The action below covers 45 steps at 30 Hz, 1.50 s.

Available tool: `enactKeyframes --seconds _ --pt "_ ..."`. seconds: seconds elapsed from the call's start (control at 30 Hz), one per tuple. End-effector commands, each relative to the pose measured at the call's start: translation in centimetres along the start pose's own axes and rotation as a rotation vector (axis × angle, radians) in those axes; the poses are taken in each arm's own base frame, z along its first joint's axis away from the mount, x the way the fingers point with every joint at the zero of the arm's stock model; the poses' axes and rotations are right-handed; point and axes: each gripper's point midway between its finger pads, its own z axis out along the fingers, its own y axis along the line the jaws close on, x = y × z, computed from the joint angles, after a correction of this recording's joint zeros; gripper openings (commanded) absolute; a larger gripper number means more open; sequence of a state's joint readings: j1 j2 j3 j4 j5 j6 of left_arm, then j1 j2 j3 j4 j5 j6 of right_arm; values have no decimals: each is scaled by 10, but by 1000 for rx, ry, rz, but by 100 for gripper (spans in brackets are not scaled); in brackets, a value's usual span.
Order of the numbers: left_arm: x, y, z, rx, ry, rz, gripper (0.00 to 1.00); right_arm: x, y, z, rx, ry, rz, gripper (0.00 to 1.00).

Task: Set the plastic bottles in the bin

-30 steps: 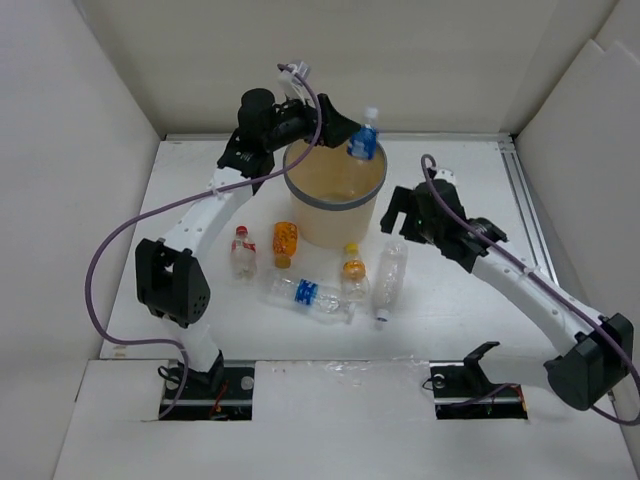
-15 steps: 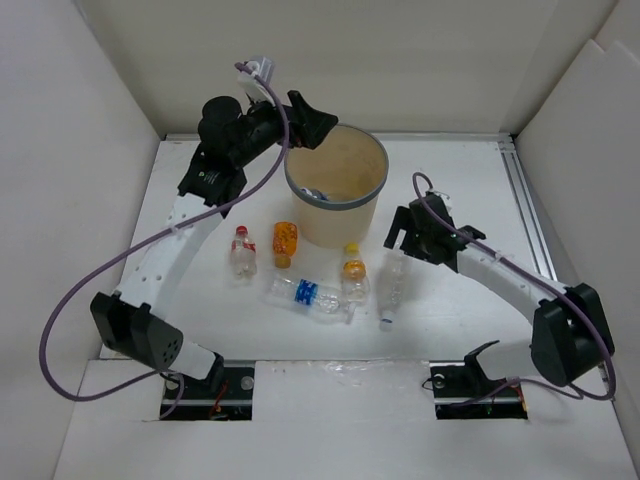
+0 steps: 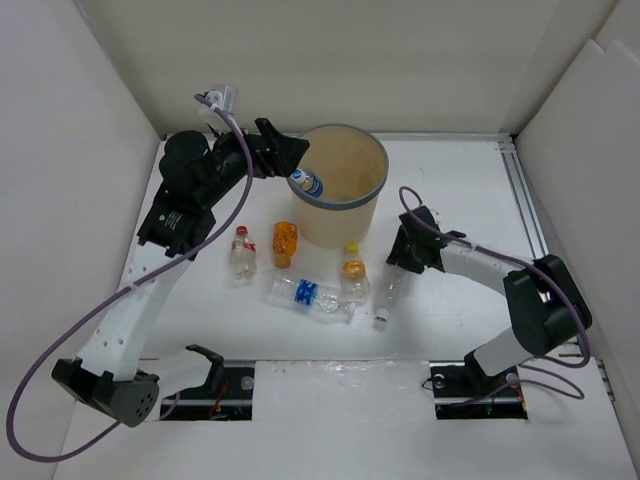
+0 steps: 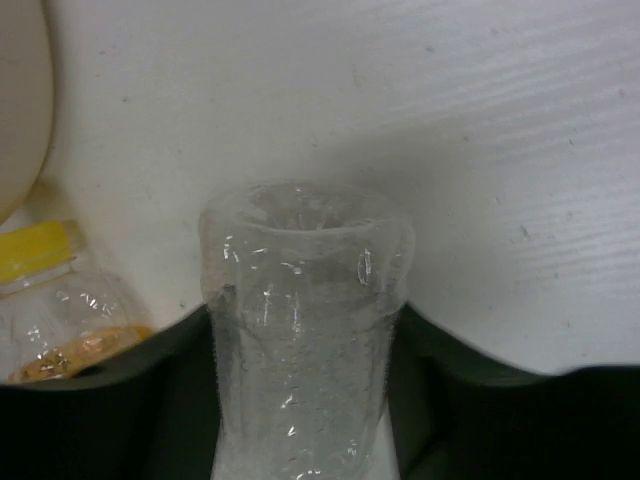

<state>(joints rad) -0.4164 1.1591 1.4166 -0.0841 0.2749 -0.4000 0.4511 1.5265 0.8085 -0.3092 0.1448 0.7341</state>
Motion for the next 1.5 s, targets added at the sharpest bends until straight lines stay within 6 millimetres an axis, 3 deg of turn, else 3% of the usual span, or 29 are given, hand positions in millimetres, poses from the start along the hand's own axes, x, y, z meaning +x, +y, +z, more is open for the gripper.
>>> enactKeyframes --seconds 0.0,0.03,0.1,0.17,0.2,0.27,0.37,0.43,0.5,0.53,0.57,0.67,0.7,0.73,0.77,0.83,0.87,0.9,1.0,1.03,1.07,1.1,1.13,1.2,1.33,1.37,1.4,1.43,1.47 --pt "17 17 -6 -69 40 -2 100 -1 5 7 -35 -3 -6 38" --pt "27 21 -5 -81 65 -17 100 0 6 6 -42 4 -6 22" --pt "38 16 -6 -38 103 -24 100 -7 1 -4 -28 -22 3 1" --pt "44 8 -6 16 127 -27 100 -15 -3 -20 -3 -43 -7 0" --pt "51 5 -4 43 150 -31 100 -35 6 -42 -32 -111 5 0" --pt "54 -11 -3 143 172 -39 100 -60 3 -71 -12 -207 9 0" --pt "59 -30 -7 268 193 -29 100 -101 18 -146 -92 -367 -1 0" --pt "60 -41 -12 335 209 -24 100 -129 41 -211 -232 -491 1 0" --pt "69 -54 -19 446 240 -14 100 -139 63 -252 -367 -545 -37 0" --pt "71 -59 -21 482 248 -23 100 -155 81 -287 -474 -620 -44 0" --pt "62 -70 -28 541 211 4 100 -160 94 -304 -549 -646 -74 0" --pt "63 -94 -55 712 194 24 100 -158 153 -358 -857 -656 -205 0" --pt "57 -99 -60 726 169 37 100 -163 163 -367 -885 -679 -219 0" --pt "57 -99 -63 727 167 39 100 -150 184 -380 -978 -651 -268 0" --pt "57 -99 -64 719 160 38 100 -153 199 -405 -1058 -693 -284 0" --pt "56 -99 -65 713 150 50 100 -146 226 -408 -1119 -675 -309 0" --pt "55 -101 -68 727 159 52 100 -139 241 -424 -1171 -686 -345 0" --pt "55 -101 -68 727 159 52 100 -136 257 -413 -1175 -659 -356 0" --pt "54 -100 -67 718 153 51 100 -125 284 -424 -1252 -644 -383 0" --pt "56 -98 -64 714 161 45 100 -119 295 -418 -1265 -624 -396 0" --pt "57 -98 -64 714 161 45 100 -115 301 -416 -1276 -615 -402 0" --pt "57 -98 -64 714 161 45 100 -110 309 -431 -1329 -625 -413 0" --pt "56 -98 -62 706 156 44 100 -103 316 -426 -1345 -605 -428 0" --pt "59 -89 -51 662 162 21 100 -92 326 -440 -1411 -588 -444 0" --pt "61 -78 -32 613 169 -3 98 -90 338 -453 -1460 -602 -451 0" --pt "63 -76 -28 598 173 -18 92 -91 341 -451 -1459 -601 -451 0" --pt "63 -72 -21 592 164 -16 68 -90 344 -445 -1453 -593 -453 0" --pt "56 -75 -21 593 145 -14 51 -94 344 -444 -1438 -604 -439 8" --pt "52 -73 -15 575 131 -16 31 -101 343 -441 -1421 -618 -428 23"
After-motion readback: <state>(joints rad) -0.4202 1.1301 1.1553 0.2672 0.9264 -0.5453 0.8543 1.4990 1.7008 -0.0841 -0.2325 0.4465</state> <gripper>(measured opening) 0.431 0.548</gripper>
